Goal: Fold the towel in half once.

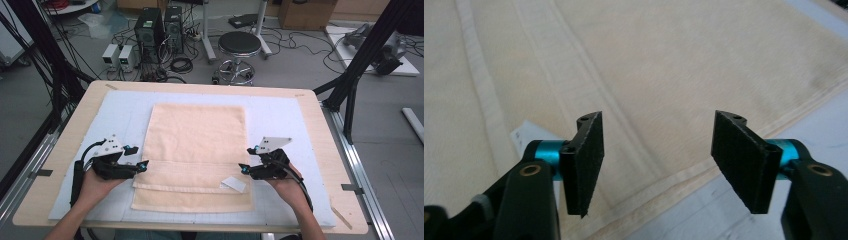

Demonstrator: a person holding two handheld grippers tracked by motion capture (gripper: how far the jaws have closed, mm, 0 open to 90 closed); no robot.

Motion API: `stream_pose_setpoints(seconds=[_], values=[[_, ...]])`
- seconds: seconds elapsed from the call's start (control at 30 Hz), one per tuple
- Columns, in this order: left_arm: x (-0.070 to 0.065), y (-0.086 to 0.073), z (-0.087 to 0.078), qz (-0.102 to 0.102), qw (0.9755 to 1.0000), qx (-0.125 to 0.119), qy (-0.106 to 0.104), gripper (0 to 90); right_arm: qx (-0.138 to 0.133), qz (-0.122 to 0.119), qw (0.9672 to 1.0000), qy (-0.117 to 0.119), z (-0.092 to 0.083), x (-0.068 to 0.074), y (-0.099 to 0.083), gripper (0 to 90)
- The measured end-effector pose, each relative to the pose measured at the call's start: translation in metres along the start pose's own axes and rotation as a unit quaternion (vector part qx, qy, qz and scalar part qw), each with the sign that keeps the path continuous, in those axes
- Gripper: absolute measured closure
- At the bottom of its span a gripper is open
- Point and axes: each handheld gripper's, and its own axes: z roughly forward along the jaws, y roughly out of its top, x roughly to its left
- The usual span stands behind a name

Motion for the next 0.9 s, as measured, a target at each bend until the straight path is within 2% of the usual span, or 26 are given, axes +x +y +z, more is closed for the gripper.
stream_pose_setpoints(seconds=[0.13, 0.27, 0.37, 0.43, 0.47, 0.53, 0.6, 0.7, 0.73, 0.77, 0.83, 0.9], values=[[-0.008, -0.009, -0.004, 0.007, 0.9998, 0.006, -0.020, 36.0, 0.014, -0.012, 0.9996, 0.023, 0.006, 0.010, -0.012, 44.9], [-0.012, -0.020, 0.000, 0.009, 0.9988, 0.023, -0.043, 43.3, 0.024, -0.011, 0.9990, 0.035, 0.010, 0.012, -0.021, 52.0], [-0.013, -0.022, 0.007, 0.018, 0.9969, 0.047, -0.061, 51.5, 0.028, -0.013, 0.9987, 0.040, 0.016, 0.012, -0.026, 57.0], [-0.015, -0.023, 0.012, 0.023, 0.9954, 0.059, -0.072, 60.3, 0.042, -0.016, 0.9979, 0.047, 0.021, 0.014, -0.029, 60.0], [-0.017, -0.023, 0.015, 0.033, 0.9942, 0.071, -0.074, 63.0, 0.041, -0.018, 0.9978, 0.049, 0.023, 0.015, -0.031, 62.0], [-0.018, -0.024, 0.020, 0.042, 0.9933, 0.081, -0.070, 68.7, 0.036, -0.013, 0.9981, 0.049, 0.024, 0.016, -0.032, 63.9], [-0.018, -0.023, 0.022, 0.041, 0.9936, 0.081, -0.068, 73.2, 0.037, -0.005, 0.9977, 0.057, 0.025, 0.015, -0.033, 67.1], [-0.018, -0.024, 0.022, 0.030, 0.9943, 0.077, -0.067, 78.2, 0.039, -0.017, 0.9977, 0.052, 0.024, 0.017, -0.032, 74.1], [-0.018, -0.024, 0.023, 0.031, 0.9943, 0.077, -0.067, 80.2, 0.041, -0.019, 0.9972, 0.060, 0.024, 0.018, -0.031, 77.9], [-0.019, -0.024, 0.023, 0.027, 0.9945, 0.076, -0.067, 81.6, 0.043, -0.023, 0.9971, 0.058, 0.024, 0.018, -0.031, 79.5], [-0.019, -0.023, 0.023, 0.028, 0.9944, 0.079, -0.065, 83.3, 0.042, -0.015, 0.9969, 0.065, 0.025, 0.017, -0.030, 84.5], [-0.021, -0.022, 0.023, 0.027, 0.9946, 0.079, -0.062, 85.0, 0.043, -0.014, 0.9966, 0.069, 0.025, 0.015, -0.029, 85.6]])
